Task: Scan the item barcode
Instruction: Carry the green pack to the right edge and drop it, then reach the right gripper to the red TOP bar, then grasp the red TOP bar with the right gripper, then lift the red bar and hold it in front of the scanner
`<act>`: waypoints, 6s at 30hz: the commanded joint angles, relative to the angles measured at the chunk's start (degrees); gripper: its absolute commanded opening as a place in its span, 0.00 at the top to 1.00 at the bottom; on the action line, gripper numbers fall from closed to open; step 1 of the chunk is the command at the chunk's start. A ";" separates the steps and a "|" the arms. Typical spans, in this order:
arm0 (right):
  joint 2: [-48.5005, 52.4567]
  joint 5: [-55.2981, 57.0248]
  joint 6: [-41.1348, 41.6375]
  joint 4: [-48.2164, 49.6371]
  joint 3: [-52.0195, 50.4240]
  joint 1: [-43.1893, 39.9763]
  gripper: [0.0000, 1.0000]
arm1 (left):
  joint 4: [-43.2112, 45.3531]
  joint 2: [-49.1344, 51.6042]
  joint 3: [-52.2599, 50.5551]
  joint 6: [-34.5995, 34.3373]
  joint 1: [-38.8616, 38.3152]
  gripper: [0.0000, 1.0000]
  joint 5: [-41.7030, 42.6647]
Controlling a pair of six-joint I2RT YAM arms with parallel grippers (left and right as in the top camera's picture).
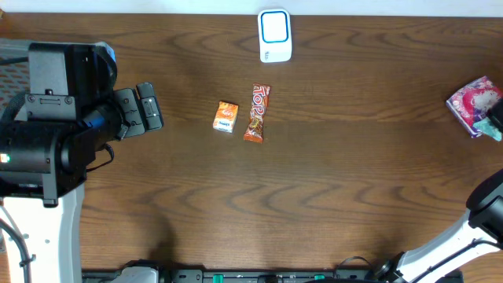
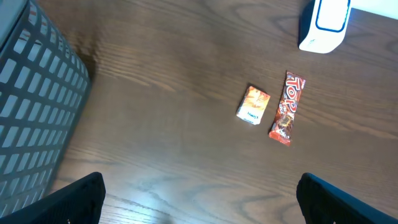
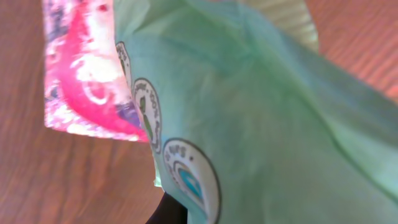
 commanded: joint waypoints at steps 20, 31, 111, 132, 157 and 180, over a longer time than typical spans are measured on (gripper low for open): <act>1.53 11.34 -0.33 -1.40 -0.35 -3.52 0.99 | -0.02 -0.02 0.15 0.55 0.24 0.02 -0.33; 4.20 -8.74 -1.33 3.30 -0.35 -3.48 0.95 | -0.02 -0.02 0.15 0.55 0.24 0.02 -0.33; 4.46 -19.34 4.44 4.07 -0.35 55.04 0.01 | -0.02 -0.02 0.15 0.55 0.24 0.02 -0.33; 12.22 -11.96 19.89 8.35 -0.35 67.56 0.23 | -0.02 -0.02 0.15 0.55 0.24 0.02 -0.33; 10.73 -21.44 14.58 7.28 0.46 63.98 0.99 | -0.02 -0.02 0.15 0.55 0.24 0.02 -0.33; 2.60 -12.24 19.65 35.34 0.46 57.64 0.99 | -0.02 -0.02 0.15 0.55 0.24 0.02 -0.33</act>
